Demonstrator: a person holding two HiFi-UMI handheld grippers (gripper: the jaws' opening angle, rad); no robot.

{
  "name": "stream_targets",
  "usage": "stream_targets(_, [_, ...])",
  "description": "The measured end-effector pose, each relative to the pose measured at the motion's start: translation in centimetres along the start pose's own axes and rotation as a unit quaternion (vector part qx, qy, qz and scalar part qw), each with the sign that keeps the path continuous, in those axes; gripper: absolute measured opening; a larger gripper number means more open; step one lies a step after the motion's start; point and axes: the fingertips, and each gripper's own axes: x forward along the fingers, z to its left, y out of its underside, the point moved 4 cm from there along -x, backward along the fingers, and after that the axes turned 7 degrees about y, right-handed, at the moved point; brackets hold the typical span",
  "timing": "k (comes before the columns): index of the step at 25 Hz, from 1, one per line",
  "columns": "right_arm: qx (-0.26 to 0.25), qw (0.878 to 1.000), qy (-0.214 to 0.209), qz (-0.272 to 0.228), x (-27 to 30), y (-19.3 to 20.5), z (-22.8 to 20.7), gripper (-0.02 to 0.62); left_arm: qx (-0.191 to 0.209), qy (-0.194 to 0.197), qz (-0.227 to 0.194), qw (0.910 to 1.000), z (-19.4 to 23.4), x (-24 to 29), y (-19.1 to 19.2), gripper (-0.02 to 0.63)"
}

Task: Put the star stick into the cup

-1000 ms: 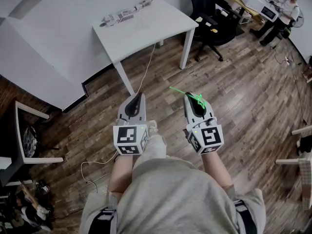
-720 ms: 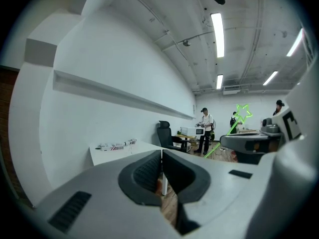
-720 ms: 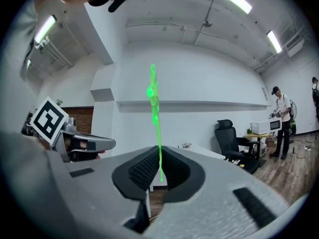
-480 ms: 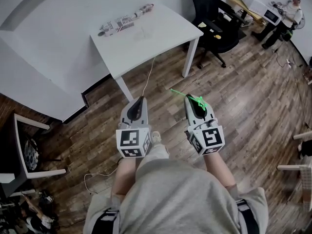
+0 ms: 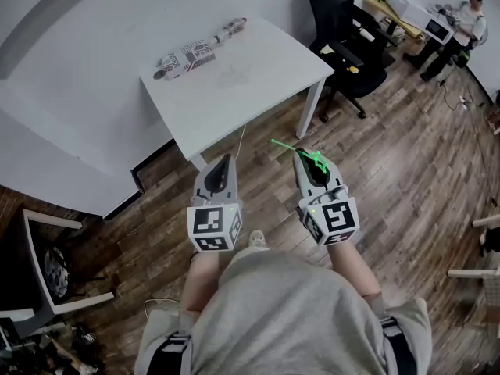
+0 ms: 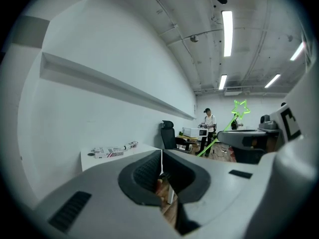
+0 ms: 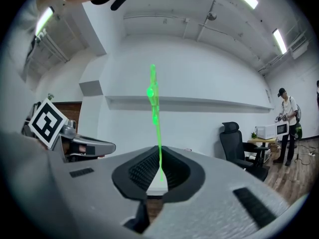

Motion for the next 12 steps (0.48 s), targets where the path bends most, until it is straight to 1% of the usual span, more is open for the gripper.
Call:
stream_targets(7, [0.003,1.0,0.012,-0.001,7.0,0.1,-0.8,0.015,0.003,0.01,0.007,0.9999,4.9,5.4,-0.5,0.008])
stream_targets(12, [0.003,1.0,0.02,-0.001,10.9,0.4,-1.2,0.015,0.002,0.017,0.011,0.9998,7.7,8.2,-0.6,0.008])
